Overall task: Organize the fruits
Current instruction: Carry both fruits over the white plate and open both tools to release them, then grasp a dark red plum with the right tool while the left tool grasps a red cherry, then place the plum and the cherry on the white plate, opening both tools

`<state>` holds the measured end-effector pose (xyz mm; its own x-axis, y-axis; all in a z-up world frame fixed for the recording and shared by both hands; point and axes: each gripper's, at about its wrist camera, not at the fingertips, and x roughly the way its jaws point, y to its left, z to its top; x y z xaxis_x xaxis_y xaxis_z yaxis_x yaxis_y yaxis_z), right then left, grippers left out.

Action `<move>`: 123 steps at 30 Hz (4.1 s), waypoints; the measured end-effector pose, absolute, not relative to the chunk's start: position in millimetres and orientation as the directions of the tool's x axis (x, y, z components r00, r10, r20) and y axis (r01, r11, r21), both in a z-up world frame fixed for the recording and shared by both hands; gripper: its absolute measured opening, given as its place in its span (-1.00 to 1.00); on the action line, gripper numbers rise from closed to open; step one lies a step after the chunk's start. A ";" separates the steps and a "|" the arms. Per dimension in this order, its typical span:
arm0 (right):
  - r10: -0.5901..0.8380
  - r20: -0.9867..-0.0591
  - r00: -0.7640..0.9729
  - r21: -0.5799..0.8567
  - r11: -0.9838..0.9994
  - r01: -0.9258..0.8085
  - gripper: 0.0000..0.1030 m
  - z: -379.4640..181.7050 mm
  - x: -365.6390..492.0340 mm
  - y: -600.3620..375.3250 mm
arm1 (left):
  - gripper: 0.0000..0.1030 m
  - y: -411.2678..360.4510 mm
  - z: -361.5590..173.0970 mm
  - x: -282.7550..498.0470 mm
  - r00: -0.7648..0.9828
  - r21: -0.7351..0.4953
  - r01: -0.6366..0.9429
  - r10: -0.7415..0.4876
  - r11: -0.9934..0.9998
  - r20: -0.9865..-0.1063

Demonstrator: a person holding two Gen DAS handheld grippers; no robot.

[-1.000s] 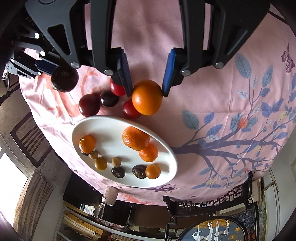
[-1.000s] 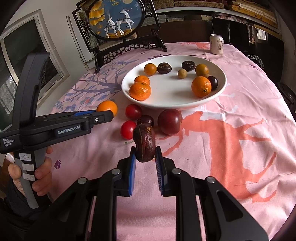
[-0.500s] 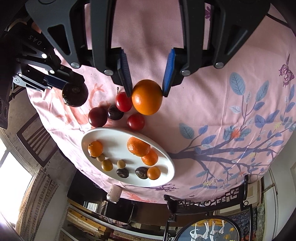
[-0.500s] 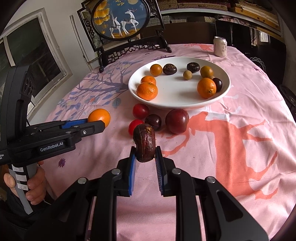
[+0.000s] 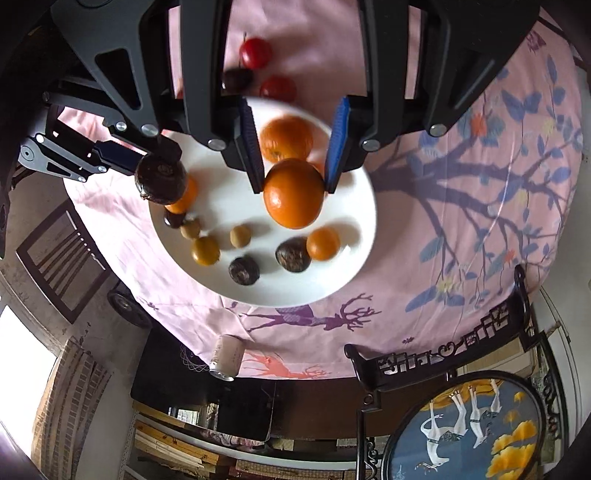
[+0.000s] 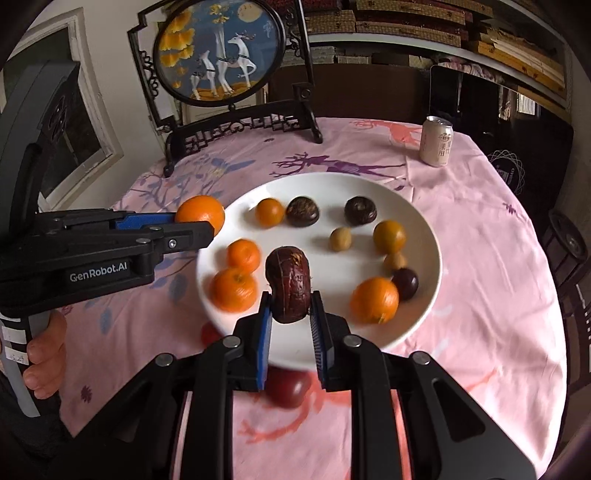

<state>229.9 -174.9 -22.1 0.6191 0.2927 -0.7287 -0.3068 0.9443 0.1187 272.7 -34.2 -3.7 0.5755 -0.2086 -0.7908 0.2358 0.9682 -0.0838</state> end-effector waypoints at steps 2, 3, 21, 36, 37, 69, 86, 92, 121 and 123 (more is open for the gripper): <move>0.236 -0.756 0.611 0.085 0.960 -0.266 -0.60 -31.0 261.5 -179.6 | -0.34 -40.7 -11.7 302.3 0.553 -0.082 0.228 -0.198 0.970 -0.809; 0.214 -0.771 0.600 0.076 0.966 -0.247 -0.61 -36.8 274.3 -182.9 | -0.34 -43.8 -17.8 315.5 0.539 -0.081 0.222 -0.192 0.972 -0.820; 0.237 -0.707 0.666 0.080 0.963 -0.258 0.05 -4.3 215.3 -205.0 | 0.18 -19.8 11.8 253.8 0.636 -0.086 0.207 -0.200 0.975 -0.746; 0.303 -0.743 0.597 0.167 0.947 -0.273 0.12 -59.9 151.7 -184.0 | 0.23 15.1 -55.0 146.9 0.574 -0.167 0.165 -0.232 0.972 -0.785; 0.296 -0.751 0.590 0.166 0.950 -0.265 0.12 -65.7 155.8 -182.7 | 0.23 16.1 -56.4 146.8 0.571 -0.166 0.162 -0.230 0.973 -0.788; 0.330 -0.719 0.612 0.209 0.942 -0.262 -0.28 -61.2 110.5 -212.1 | -0.45 -39.9 -94.3 178.1 0.451 -0.196 0.249 -0.293 0.948 -0.843; 0.337 -0.715 0.613 0.197 0.938 -0.286 -0.28 -50.4 114.8 -192.4 | -0.46 -14.2 -42.4 148.0 0.545 -0.199 0.269 -0.319 0.942 -0.775; 0.330 -0.694 0.640 0.168 0.939 -0.301 -0.28 -28.5 140.0 -193.6 | -0.45 -16.4 -10.7 196.9 0.564 -0.146 0.275 -0.282 0.950 -0.776; 0.236 -0.626 0.743 0.045 0.962 -0.268 0.11 5.5 214.2 -199.5 | 0.31 -21.0 -0.1 279.0 0.602 -0.059 0.151 -0.139 0.987 -0.786; 0.262 -0.624 0.736 0.072 0.957 -0.280 0.12 2.6 183.6 -198.7 | 0.34 -9.4 1.9 246.7 0.634 -0.051 0.126 -0.120 0.991 -0.764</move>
<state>183.6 -198.7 2.6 0.7359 0.2622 -0.6242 -0.2800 0.9573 0.0721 246.7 -9.4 1.9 0.6340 -0.1202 -0.7639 0.1264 0.9907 -0.0510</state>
